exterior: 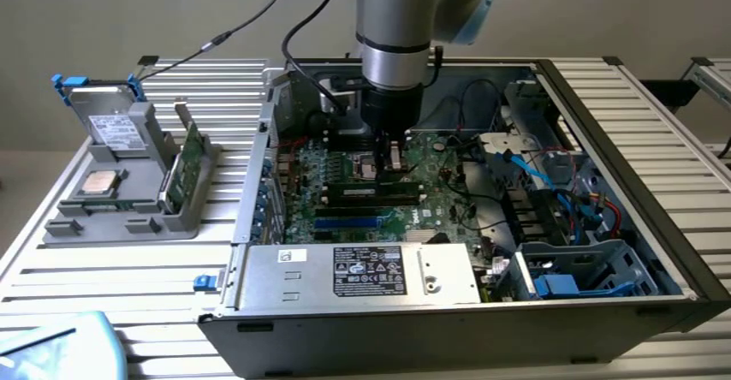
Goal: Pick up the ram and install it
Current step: 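Insert the ram into the slot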
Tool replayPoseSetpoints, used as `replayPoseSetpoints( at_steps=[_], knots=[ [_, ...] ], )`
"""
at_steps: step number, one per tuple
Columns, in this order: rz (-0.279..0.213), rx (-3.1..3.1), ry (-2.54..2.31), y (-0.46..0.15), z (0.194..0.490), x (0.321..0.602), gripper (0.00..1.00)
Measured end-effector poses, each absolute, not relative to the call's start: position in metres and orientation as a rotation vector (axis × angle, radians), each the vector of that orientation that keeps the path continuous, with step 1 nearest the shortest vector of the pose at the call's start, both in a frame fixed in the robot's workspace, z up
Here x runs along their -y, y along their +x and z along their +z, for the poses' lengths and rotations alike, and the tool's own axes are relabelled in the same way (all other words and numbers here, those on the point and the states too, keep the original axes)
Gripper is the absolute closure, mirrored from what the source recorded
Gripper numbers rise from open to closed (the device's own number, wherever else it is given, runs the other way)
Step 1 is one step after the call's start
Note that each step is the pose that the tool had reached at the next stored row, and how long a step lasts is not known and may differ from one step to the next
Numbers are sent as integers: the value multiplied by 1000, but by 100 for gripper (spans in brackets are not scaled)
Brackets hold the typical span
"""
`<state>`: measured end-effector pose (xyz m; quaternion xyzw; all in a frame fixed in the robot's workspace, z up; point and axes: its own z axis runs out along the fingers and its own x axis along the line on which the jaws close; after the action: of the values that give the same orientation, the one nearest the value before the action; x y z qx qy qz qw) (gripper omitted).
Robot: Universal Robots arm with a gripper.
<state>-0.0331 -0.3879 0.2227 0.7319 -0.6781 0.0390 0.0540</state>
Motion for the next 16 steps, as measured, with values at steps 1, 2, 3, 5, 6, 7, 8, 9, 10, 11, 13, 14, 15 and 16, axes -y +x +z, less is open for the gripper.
replayPoseSetpoints(
  at_steps=[1, 2, 3, 5, 6, 7, 8, 9, 10, 11, 13, 14, 15, 16],
  knots=[
    [120, 2061, 2224, -33, 222, 388, 86],
    [121, 2061, 2224, -34, 222, 388, 86],
    [122, 2061, 2224, -34, 222, 388, 86],
    [124, 2061, 2224, -35, 222, 388, 86],
    [125, 2061, 2224, -35, 222, 388, 86],
    [126, 2061, 2224, -35, 222, 388, 86],
    [127, 2061, 2224, -35, 222, 388, 86],
    [128, 2061, 2224, -35, 222, 388, 86],
    [128, 2061, 2224, -35, 221, 388, 86],
    [129, 2062, 2224, -35, 221, 387, 86],
    [129, 2062, 2224, -35, 221, 387, 86],
    [130, 2062, 2224, -35, 221, 386, 86],
    [130, 2062, 2224, -35, 222, 386, 86],
    [130, 2062, 2225, -35, 221, 386, 86]
  ],
)
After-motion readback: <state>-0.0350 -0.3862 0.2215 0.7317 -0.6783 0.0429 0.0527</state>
